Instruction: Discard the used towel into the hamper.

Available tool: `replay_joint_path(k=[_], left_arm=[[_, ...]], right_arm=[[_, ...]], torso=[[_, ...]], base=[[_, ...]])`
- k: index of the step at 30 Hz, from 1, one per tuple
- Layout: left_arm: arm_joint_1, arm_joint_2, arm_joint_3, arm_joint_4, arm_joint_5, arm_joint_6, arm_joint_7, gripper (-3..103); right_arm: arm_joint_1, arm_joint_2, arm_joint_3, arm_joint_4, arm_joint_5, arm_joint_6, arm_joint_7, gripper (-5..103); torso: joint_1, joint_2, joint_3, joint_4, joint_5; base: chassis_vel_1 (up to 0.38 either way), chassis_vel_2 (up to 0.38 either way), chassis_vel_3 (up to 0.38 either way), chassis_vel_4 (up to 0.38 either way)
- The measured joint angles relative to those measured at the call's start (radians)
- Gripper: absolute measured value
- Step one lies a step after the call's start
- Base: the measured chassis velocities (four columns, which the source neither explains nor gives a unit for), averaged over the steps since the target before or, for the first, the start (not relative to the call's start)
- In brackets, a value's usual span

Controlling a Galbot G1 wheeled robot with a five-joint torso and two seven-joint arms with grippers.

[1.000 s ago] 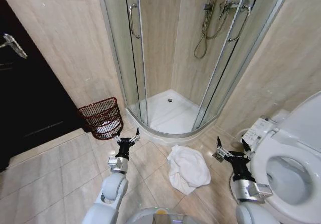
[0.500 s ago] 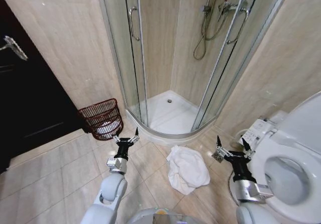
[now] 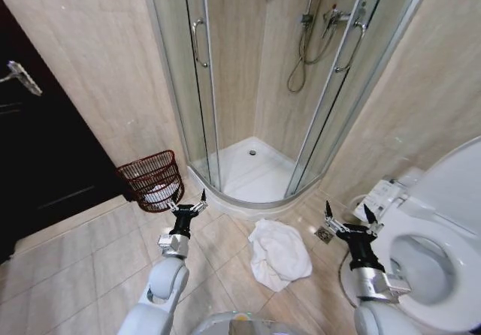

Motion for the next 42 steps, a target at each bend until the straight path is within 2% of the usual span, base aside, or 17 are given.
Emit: replay_joint_path(k=[32,39,42], left_arm=[[-0.012,-0.022,-0.018,-0.015,-0.005,0.03,-0.036,100],[-0.015,-0.035,-0.032,-0.022,0.012,0.056,-0.106,100],[-0.015,-0.039,-0.05,-0.021,0.018,0.057,-0.112,100]], right_arm=[[0.008,0.0,-0.001,-0.005,0.007,-0.003,-0.016,100],[0.014,0.0,-0.004,-0.004,0.036,-0.012,-0.012,100],[0.014,0.0,-0.004,-0.009,0.039,-0.012,-0.013,100]], torso=[[0.051,0.122,0.07,-0.0001,0.0],[0.067,0.157,0.09,-0.0001,0.0],[0.073,0.169,0.096,-0.0001,0.0001]], base=[[-0.003,-0.002,-0.003,-0.002],[0.0,0.0,0.0,0.0],[0.0,0.0,0.0,0.0]])
